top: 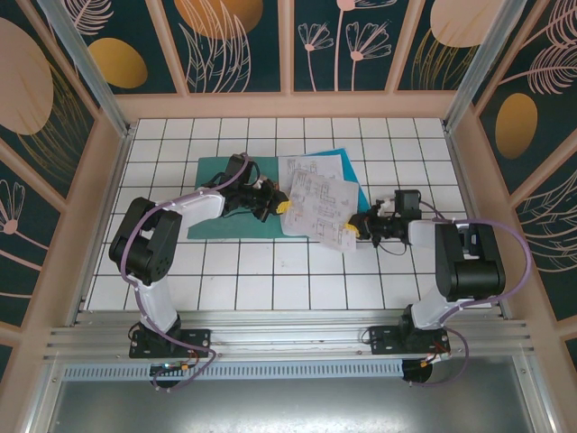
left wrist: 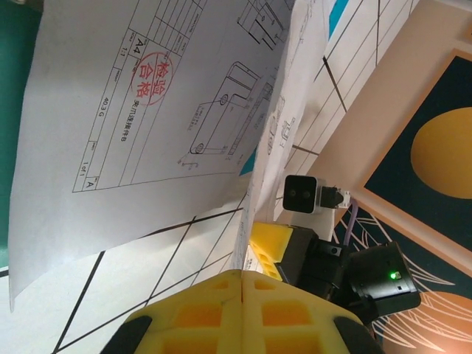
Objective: Put the files into the folder
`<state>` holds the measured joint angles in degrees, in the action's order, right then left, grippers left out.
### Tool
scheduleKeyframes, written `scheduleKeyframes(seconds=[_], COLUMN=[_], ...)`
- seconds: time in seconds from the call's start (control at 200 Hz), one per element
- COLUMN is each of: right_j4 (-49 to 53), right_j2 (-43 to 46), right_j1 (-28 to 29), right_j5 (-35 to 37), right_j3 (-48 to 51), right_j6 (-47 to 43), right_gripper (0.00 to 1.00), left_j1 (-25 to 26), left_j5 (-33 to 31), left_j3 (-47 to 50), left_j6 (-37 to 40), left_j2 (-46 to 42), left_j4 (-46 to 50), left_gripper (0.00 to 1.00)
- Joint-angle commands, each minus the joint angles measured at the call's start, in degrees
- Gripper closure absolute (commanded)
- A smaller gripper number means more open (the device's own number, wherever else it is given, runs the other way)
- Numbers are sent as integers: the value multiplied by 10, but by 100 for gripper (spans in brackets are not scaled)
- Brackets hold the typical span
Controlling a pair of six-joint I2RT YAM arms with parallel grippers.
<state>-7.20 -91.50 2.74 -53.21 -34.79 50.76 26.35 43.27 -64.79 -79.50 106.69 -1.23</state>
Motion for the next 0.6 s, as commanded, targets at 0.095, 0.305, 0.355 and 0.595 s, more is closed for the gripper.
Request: scheduleKeyframes(seconds=[0.095,0.305,0.355,0.595], right_j4=[68,127,147,207], right_j2=[19,33,38,48], right_j1=[7,33,44,104], right_j5=[43,104,126,213], right_j3=[-33,-90,-108,-198], right_j6=[-62,-127,-152,-253], right_gripper=[100,100,100,100], left_j1=[-4,-12,-20,-103], left_j5=[0,-58,-85,-246], left_j3=[-18,-41,-44,-34], left_j6=[20,76,97,183], left_j2=[4,-12,-22,-81], left_j4=[26,130,163,302], left_gripper=[100,57,47,26])
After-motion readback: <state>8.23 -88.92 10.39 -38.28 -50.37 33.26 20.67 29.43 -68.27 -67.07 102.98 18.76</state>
